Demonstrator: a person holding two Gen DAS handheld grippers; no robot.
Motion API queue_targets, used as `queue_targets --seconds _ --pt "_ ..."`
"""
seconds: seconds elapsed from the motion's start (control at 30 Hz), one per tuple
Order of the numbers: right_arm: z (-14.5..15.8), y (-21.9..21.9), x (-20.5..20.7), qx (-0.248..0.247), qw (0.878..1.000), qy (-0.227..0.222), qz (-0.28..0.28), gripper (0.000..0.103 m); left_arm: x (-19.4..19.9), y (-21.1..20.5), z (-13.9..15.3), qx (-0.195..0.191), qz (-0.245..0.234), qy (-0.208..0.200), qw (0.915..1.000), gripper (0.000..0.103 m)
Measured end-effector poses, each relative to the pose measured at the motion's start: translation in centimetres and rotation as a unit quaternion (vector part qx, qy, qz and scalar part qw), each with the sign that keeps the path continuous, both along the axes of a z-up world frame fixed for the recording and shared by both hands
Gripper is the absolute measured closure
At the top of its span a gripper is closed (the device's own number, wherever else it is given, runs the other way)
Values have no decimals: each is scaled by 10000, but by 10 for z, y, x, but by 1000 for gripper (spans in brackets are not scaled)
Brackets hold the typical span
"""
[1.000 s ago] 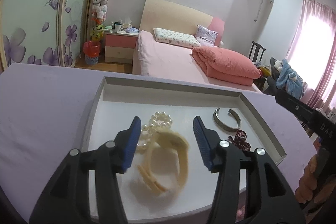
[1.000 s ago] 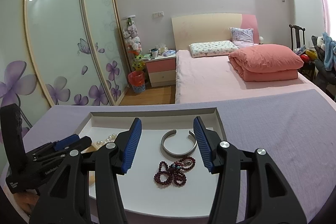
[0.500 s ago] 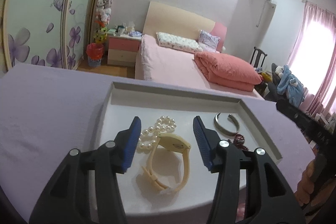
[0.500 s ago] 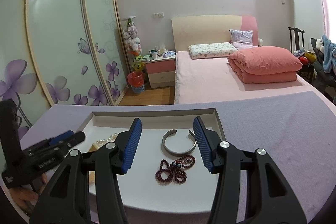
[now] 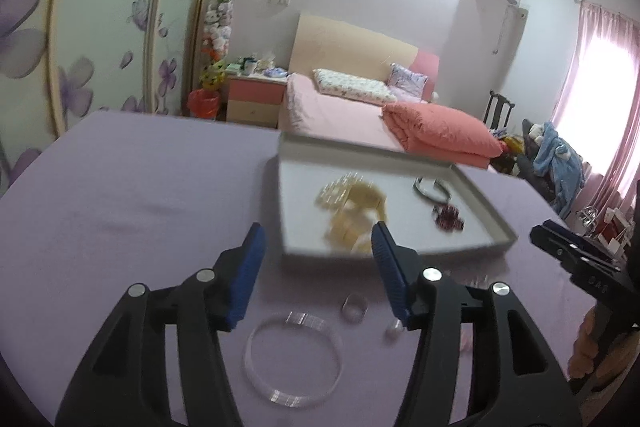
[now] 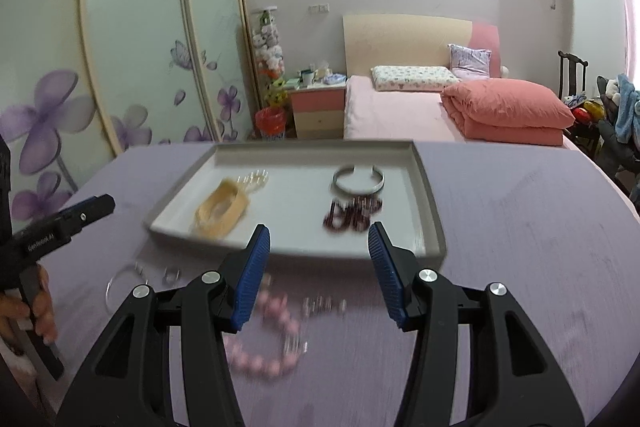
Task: Organize jewelry
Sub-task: 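Open both tools to drop the watch and red beads in the tray, then grasp the thin silver bangle with the left tool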
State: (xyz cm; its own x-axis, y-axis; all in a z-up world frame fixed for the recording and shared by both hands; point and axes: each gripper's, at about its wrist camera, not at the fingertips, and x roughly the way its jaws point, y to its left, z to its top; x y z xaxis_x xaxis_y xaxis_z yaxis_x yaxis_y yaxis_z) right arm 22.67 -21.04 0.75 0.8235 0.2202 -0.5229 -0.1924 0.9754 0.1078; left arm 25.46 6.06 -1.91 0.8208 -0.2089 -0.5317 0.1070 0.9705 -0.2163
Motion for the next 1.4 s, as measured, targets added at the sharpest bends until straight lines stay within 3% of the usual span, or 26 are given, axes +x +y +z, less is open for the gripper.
queue_targets --seconds 0.3,0.47,0.67,0.77,1.0,1.07,1.13,1.3,1.4 --pt "-12 1 -46 44 9999 162 7 50 -24 6 -35 -6 22 852 9964 35" --pt "-16 -7 -53 146 9996 228 -63 50 -18 -7 -48 237 0 1221 9922 22" --pt "-14 -9 -53 193 9996 196 -81 50 -4 -22 -59 690 112 1591 9848 16" --pt "-15 -10 -51 213 9995 202 -71 50 0 -30 -61 990 136 1655 9811 16" --pt "-16 -10 -51 254 9994 217 -45 50 2 -31 -62 1246 215 1687 9775 22" --pt "-16 -10 -51 264 9994 210 -37 50 2 -32 -61 1261 190 1659 9779 33" --pt "-15 -9 -52 275 9994 207 -33 50 1 -34 -60 1300 126 1617 9782 34" --pt "-15 -9 -52 275 9993 242 -31 50 0 -26 -57 1072 33 1565 9818 35" --pt "-15 -8 -51 249 9993 280 -20 50 -5 -12 -52 708 104 1407 9875 35"
